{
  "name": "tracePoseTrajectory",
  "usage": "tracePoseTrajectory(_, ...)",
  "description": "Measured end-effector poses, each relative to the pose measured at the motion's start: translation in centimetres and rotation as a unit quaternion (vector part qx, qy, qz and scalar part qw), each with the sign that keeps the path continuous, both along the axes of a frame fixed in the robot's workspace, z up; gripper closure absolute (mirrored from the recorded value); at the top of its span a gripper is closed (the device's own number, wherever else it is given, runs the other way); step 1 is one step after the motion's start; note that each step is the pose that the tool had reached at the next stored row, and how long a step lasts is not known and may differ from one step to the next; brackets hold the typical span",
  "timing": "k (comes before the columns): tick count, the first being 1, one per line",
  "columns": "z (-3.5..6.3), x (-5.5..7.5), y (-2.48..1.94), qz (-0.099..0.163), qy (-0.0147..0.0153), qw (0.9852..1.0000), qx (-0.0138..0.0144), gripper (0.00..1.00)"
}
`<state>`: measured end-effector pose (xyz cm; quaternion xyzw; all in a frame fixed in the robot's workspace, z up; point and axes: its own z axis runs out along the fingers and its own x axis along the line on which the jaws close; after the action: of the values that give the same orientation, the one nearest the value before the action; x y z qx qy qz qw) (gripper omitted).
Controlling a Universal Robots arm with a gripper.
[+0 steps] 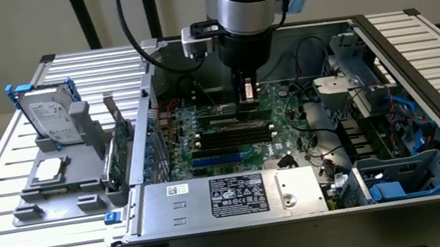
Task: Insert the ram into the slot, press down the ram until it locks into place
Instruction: 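Insert the ram into the slot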
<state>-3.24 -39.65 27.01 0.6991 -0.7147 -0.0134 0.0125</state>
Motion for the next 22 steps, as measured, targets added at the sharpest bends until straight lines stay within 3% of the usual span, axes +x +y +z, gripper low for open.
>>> tracePoseTrajectory(8, -1.24, 0.0, 0.00, -0.002, 0.0000, 1.0000, -0.0083, 0.87)
tracePoseTrajectory(16, -2.21, 0.0, 0.00, -0.003, 0.0000, 0.9997, -0.0223, 0.87)
tracePoseTrajectory(22, -2.54, 0.0, 0.24, -0.003, 0.0000, 0.9997, -0.0235, 0.87)
